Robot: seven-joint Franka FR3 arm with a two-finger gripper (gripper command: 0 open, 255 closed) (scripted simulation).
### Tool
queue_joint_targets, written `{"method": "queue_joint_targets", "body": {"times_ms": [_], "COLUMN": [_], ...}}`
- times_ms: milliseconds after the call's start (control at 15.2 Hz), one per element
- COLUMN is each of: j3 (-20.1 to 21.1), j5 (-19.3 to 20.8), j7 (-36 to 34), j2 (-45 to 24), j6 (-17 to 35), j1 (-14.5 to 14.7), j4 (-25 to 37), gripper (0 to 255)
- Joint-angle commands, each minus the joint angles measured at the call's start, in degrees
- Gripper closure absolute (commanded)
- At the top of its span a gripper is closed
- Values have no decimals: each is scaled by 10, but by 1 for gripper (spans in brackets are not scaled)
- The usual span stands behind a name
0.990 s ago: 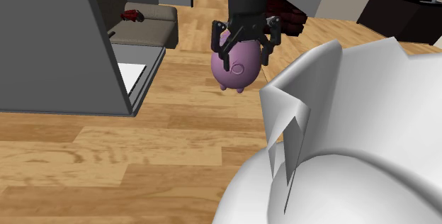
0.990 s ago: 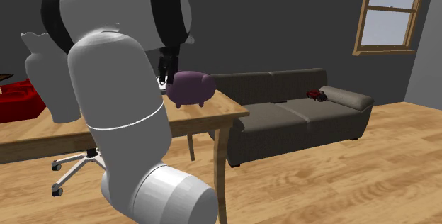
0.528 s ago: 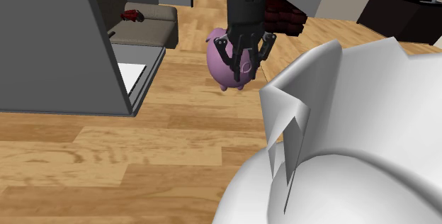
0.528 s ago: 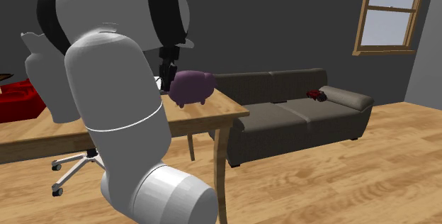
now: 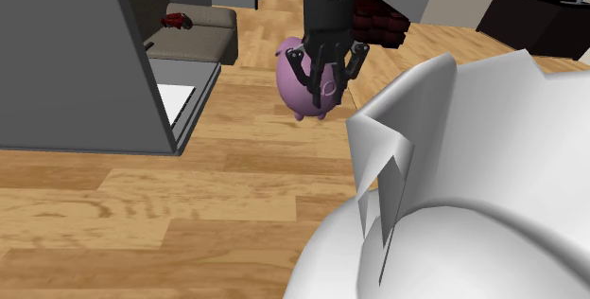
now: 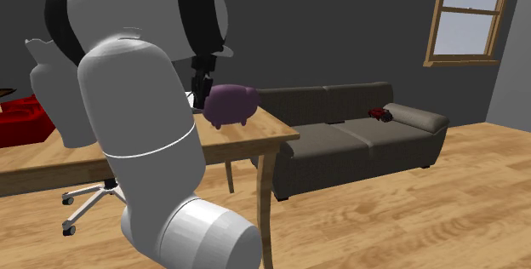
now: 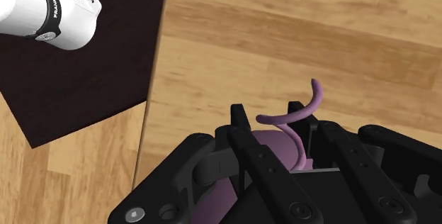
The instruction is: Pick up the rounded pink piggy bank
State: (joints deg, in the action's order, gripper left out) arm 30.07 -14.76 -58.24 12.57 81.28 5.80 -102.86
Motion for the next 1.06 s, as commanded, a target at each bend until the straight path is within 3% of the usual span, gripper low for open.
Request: {"method": "queue_joint_targets", "body": {"times_ms": [0, 990], "j3": [0, 4], "j5": [2, 15], "j7": [-3, -35], "j2": [-4, -47], "j6": [-11, -113], "j1": [-1, -2], "j4": [14, 157], "gripper": [255, 255]}}
